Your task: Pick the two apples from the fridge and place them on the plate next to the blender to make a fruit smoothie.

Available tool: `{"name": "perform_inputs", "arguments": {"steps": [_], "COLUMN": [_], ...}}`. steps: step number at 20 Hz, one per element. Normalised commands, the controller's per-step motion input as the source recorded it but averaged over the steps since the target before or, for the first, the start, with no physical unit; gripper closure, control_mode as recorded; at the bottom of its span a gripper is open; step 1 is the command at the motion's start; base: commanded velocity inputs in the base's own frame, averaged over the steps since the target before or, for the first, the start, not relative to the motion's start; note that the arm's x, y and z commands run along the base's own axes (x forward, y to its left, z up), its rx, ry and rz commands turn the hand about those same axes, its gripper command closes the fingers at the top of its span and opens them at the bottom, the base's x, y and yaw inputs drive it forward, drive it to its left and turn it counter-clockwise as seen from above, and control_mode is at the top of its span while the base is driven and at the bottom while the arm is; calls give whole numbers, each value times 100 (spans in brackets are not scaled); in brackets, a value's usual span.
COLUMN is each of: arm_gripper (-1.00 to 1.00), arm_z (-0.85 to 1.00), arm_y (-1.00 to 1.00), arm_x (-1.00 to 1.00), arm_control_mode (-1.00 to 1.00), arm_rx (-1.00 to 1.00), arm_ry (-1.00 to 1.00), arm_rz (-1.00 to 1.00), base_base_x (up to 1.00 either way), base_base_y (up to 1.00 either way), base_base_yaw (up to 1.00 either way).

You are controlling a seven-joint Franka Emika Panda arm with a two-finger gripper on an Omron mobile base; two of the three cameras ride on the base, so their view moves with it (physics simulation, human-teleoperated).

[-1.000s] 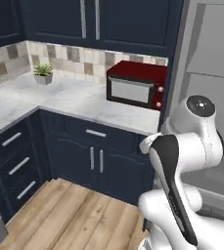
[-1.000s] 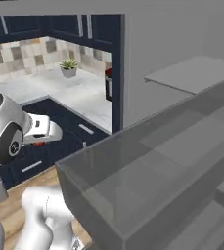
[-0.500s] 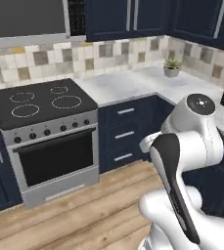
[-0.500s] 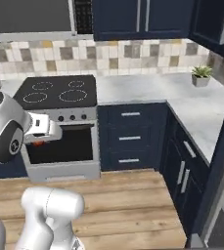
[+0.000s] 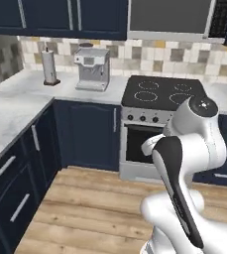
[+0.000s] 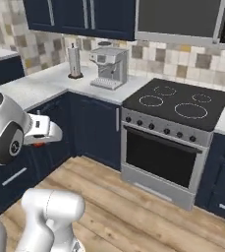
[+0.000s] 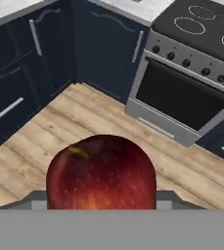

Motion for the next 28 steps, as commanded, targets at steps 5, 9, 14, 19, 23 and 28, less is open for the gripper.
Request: {"name": "perform_inputs", "arguments": {"steps": [5,9,14,19,23,28], "arm_gripper": [100,100,100,100,100,100], "arm_z": [0,0,0,0,0,0], "arm_y": [0,0,0,0,0,0], "arm_x": [0,0,0,0,0,0], "arm_control_mode": [100,100,100,100,100,100], "arm_rx": [0,0,0,0,0,0], "arm_ry": [0,0,0,0,0,0], "arm_rz": [0,0,0,0,0,0], "base_base_x": [30,64,94,100,100,68], "base_base_y": [2,7,34,31,14,-26], "base_base_yaw": [92,82,63,57,47,24]}}
